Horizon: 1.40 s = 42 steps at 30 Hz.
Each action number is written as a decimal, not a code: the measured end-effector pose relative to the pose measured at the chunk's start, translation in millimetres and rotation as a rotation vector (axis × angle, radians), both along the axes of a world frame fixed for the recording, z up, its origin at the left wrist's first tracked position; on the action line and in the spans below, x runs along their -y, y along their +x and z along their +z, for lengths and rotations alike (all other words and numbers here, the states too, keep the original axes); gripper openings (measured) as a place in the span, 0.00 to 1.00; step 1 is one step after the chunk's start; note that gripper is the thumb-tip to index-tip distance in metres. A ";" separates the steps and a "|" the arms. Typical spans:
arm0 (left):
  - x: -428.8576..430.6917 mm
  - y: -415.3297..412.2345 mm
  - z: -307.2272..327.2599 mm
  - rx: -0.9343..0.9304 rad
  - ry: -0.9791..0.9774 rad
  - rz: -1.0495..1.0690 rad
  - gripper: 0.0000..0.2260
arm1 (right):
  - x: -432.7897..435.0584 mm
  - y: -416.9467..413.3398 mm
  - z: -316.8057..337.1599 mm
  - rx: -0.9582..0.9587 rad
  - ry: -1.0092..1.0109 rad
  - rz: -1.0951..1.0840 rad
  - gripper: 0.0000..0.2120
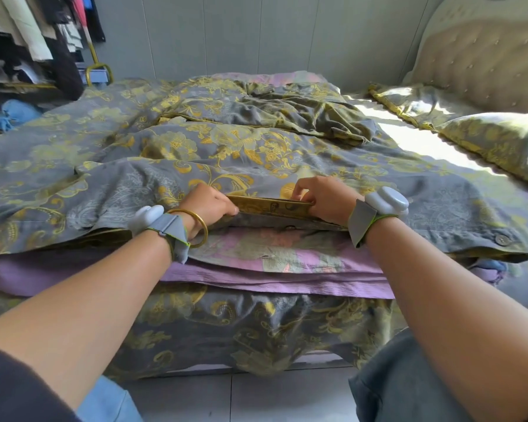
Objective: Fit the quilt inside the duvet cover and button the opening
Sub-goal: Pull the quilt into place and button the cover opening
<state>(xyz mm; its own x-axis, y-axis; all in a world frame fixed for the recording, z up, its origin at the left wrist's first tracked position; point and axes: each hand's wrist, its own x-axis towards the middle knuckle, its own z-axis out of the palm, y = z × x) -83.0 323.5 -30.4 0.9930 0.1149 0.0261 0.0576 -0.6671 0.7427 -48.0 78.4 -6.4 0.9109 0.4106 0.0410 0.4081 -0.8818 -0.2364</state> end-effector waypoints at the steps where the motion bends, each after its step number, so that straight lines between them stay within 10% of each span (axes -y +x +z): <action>1: 0.7 0.5 2.1 -0.012 -0.048 0.017 0.06 | 1.6 -0.4 0.6 0.001 -0.016 -0.006 0.17; 17: -1.7 7.2 3.7 -0.056 -0.149 0.064 0.11 | 9.4 -4.5 -3.2 -0.002 -0.069 -0.035 0.13; 24: 0.2 2.0 1.4 -0.104 0.314 -0.231 0.04 | 32.8 -1.1 -4.7 -0.054 -0.389 -0.125 0.11; 31: 42.4 -6.0 -12.6 0.380 0.449 -0.573 0.02 | 47.1 -9.5 -10.6 -0.081 -0.397 -0.041 0.05; 35: 65.1 -7.9 -21.2 0.325 0.415 -0.792 0.05 | 60.9 -19.3 -8.1 -0.170 -0.272 -0.033 0.16; 42: 91.4 -6.5 -29.5 0.451 0.482 -0.607 0.21 | 88.9 -24.1 -18.9 -0.081 -0.328 -0.211 0.24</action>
